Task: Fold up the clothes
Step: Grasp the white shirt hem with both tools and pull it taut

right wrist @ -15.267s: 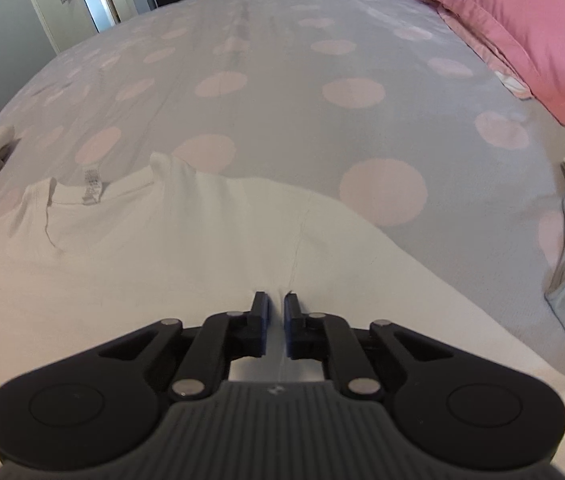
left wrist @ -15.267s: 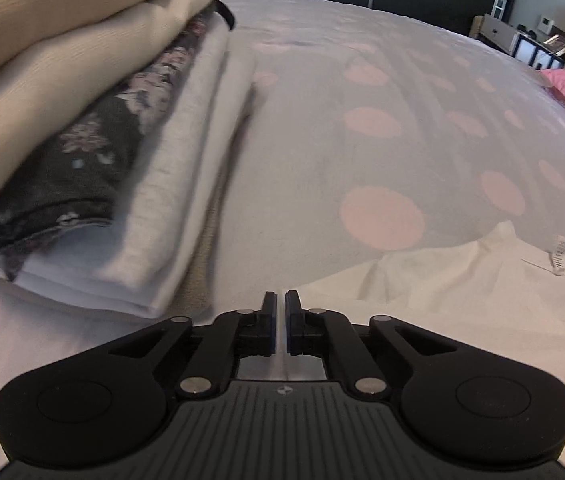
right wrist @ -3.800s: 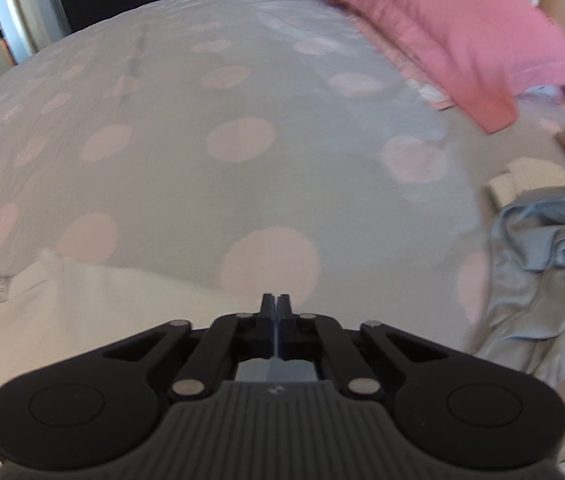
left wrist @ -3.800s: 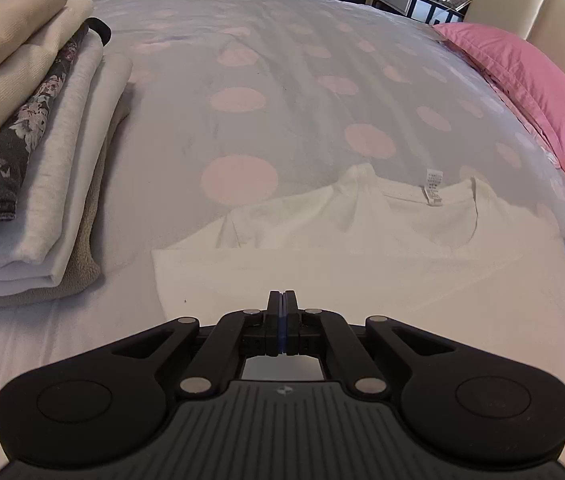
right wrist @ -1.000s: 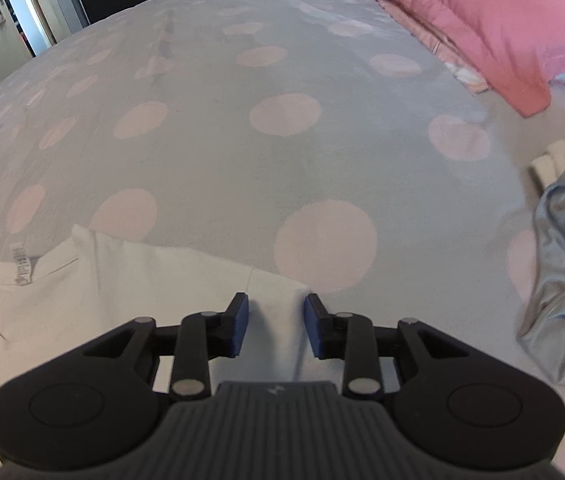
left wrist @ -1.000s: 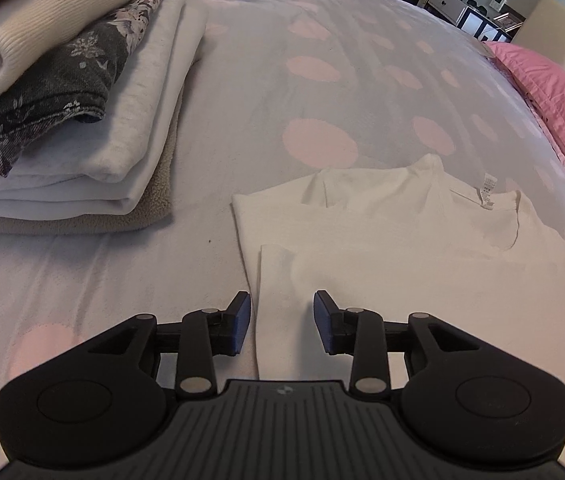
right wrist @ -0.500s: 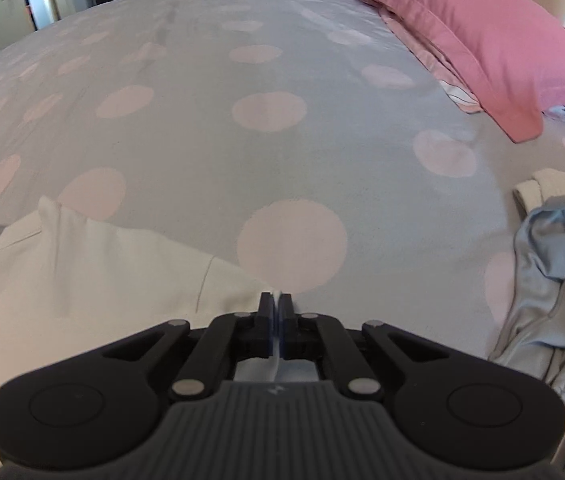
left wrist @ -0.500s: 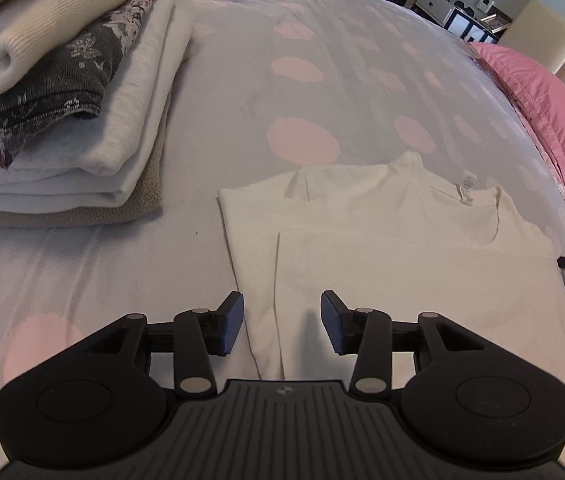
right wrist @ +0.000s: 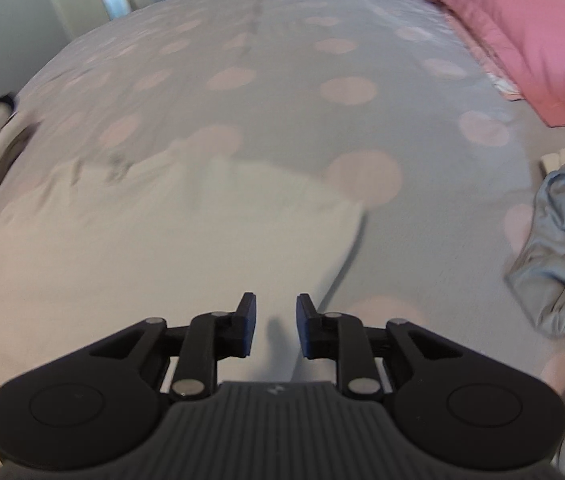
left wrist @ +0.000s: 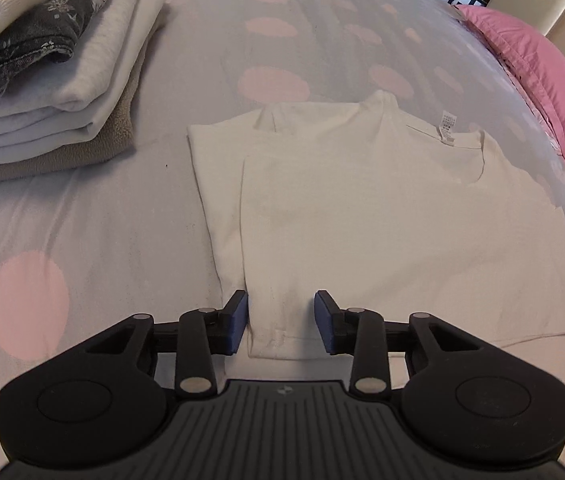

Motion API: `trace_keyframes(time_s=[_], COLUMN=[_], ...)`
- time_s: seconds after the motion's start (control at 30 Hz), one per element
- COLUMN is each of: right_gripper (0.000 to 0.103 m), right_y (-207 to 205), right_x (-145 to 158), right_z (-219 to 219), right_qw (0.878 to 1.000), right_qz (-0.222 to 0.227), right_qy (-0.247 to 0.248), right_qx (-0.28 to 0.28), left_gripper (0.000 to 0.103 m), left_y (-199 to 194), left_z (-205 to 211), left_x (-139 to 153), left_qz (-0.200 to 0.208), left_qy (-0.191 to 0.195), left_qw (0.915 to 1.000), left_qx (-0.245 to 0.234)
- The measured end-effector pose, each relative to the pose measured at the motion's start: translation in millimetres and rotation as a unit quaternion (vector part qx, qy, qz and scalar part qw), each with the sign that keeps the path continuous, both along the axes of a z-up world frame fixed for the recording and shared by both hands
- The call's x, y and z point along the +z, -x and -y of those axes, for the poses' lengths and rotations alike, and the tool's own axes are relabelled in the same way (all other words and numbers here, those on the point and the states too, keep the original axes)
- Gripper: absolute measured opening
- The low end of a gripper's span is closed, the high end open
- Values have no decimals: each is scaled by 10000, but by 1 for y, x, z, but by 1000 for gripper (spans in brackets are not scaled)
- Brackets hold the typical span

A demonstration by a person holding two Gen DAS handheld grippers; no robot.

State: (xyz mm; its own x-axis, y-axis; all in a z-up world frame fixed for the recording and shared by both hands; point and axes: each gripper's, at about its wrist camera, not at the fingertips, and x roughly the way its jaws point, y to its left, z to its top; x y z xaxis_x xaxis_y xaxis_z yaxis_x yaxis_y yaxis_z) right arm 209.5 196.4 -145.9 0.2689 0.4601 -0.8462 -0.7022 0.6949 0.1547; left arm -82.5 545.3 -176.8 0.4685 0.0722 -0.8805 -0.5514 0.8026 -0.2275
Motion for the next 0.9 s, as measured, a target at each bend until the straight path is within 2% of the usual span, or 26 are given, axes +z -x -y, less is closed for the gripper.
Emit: trace_keyframes(time_s=[0.17,0.3,0.43,0.47,0.53,0.7,0.73,0.77,0.83,0.87,0.9], right_gripper=[38,40,40,38,37,36,33,23,21,13,11], right_y=[59,86,92,92,92,97,99,100,100,99,98], right_x=[-2,-15,-25,-26,-27,-26,-26,-27,-25,-24,-22], right_z=[12,15,17,17,16,10,8,7,6,7,7], right_qw=[9961,9878,9803,9790,9768,9729,9707,9685,9674,9677,9683], right_qz=[113,524,814,860,943,1125,1204,1283,1335,1339,1335], right_qy=[380,827,1153,1203,1277,1266,1304,1342,1369,1371,1364], right_qx=[792,1214,1385,1401,1438,1577,1618,1660,1659,1641,1609], left_gripper=[33,33,33,32,18,13,11,10,5,4,3], left_y=[5,9,11,11,11,12,12,13,13,13,13], left_z=[0,-1,2,3,4,7,8,9,11,12,13], left_x=[5,6,7,8,9,12,13,13,14,15,15], left_qz=[68,98,25,6,-30,-48,-57,-65,-73,-75,-79], left_qy=[68,147,170,172,164,171,159,148,152,159,166], left_qw=[9999,9997,9997,9996,9996,9995,9995,9995,9995,9995,9995], left_qx=[109,180,199,210,211,259,268,277,272,266,257])
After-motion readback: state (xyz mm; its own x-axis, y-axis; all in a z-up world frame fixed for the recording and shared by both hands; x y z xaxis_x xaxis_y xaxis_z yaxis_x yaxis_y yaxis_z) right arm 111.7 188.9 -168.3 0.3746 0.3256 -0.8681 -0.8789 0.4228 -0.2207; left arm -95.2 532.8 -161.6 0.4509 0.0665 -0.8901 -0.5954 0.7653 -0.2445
